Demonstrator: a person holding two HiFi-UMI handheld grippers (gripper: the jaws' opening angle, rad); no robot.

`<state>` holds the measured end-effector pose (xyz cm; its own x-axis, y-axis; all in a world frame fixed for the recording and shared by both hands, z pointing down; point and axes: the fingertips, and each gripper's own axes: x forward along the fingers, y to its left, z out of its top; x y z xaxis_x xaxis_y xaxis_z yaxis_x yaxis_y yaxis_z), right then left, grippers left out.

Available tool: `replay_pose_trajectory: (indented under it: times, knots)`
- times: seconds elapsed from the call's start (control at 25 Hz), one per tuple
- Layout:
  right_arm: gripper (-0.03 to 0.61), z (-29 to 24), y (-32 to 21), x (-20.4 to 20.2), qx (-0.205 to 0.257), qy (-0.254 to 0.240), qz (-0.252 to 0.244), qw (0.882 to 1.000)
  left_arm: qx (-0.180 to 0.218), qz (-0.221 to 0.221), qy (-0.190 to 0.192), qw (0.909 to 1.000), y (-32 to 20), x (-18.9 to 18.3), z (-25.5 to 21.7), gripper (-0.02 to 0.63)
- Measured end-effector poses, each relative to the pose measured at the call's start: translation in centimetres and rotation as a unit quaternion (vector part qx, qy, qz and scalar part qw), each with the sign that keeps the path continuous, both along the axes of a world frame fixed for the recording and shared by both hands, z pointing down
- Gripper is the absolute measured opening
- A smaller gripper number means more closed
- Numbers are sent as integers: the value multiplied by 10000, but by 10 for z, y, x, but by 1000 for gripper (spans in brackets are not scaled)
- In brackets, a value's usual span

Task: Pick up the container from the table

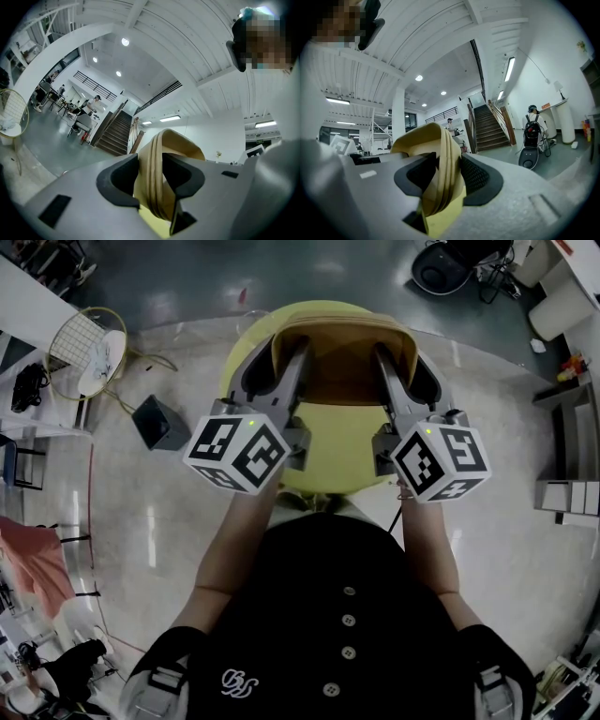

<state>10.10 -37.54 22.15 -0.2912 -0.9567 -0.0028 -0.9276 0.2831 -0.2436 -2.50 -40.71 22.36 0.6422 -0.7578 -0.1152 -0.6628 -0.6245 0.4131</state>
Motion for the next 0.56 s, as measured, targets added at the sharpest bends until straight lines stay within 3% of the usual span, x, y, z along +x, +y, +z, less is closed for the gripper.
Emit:
replay_pose_trajectory:
  times: [0.56]
  knots:
    - [160, 6, 0, 3, -61, 55, 9, 10000, -85, 6, 1, 10000, 1, 3, 7, 161]
